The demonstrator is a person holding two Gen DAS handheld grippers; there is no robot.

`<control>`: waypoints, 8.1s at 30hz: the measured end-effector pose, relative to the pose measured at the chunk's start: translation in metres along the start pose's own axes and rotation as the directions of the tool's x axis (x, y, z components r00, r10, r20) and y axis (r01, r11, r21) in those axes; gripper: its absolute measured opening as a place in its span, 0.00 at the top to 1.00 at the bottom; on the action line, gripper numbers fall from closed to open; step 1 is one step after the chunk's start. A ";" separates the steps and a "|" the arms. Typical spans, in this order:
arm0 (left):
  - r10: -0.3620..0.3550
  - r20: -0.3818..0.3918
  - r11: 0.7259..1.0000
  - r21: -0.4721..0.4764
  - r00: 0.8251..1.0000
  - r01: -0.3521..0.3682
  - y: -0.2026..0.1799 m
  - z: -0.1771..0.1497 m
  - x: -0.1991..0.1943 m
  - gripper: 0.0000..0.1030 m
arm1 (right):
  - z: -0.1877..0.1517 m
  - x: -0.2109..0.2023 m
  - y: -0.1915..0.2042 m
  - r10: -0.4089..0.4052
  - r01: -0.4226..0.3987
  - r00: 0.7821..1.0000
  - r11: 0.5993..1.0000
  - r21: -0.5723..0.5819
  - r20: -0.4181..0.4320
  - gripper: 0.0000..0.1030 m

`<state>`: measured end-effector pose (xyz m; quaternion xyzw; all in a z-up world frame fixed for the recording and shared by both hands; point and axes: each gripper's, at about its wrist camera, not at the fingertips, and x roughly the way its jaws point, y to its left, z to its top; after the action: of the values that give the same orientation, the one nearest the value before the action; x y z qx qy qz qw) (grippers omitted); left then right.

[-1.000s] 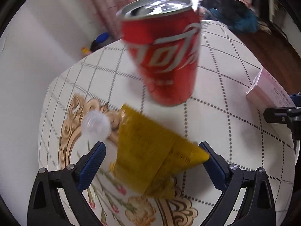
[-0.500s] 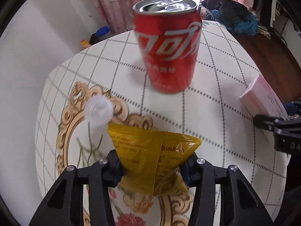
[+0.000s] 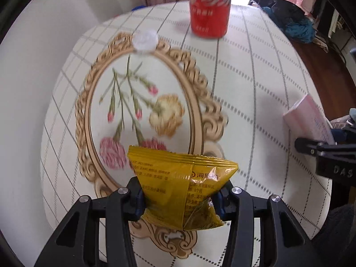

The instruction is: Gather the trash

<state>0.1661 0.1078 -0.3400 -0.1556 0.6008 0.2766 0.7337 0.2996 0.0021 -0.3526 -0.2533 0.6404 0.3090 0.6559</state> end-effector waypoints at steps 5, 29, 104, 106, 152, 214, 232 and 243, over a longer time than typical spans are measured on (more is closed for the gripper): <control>0.036 0.022 0.999 -0.025 0.999 -0.035 0.004 -0.006 -0.003 0.57 | 0.002 -0.001 0.010 -0.058 0.059 0.998 0.998 -0.036 0.032 0.41; -0.322 0.219 0.936 0.217 0.921 0.276 -0.161 0.042 -0.154 0.58 | -0.099 -0.171 -0.197 -0.047 -0.079 0.935 0.938 0.337 0.350 0.47; -0.108 0.286 0.994 0.029 0.952 0.104 -0.125 0.002 -0.179 0.04 | -0.191 -0.223 -0.191 -0.138 -0.079 0.901 0.881 0.467 0.412 0.03; -0.044 0.277 0.998 -0.029 0.960 0.055 -0.098 0.008 -0.161 0.04 | -0.165 -0.212 -0.175 -0.096 -0.098 0.906 0.900 0.425 0.413 0.03; 0.058 0.087 0.974 -0.223 0.995 -0.037 0.069 0.142 0.047 0.40 | 0.178 -0.029 0.008 -0.005 -0.011 0.923 0.999 0.040 0.386 0.33; -0.411 -0.200 0.874 0.192 0.889 0.447 -0.327 0.085 0.001 0.07 | -0.129 0.005 -0.360 -0.033 -0.057 0.989 0.821 0.569 0.147 0.00; -0.249 0.127 0.936 0.286 0.960 0.204 -0.244 0.014 -0.139 0.07 | -0.181 -0.120 -0.280 -0.159 0.027 0.961 0.872 0.489 0.229 0.00; -0.360 0.230 0.911 0.296 0.904 0.287 -0.197 -0.024 -0.243 0.07 | -0.240 -0.241 -0.218 -0.131 -0.056 0.906 0.905 0.422 0.403 0.00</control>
<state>0.2336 -0.1162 -0.1309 -0.1175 0.4870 0.0894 0.8608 0.2973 -0.3407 -0.1382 -0.0445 0.5297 0.1970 0.8238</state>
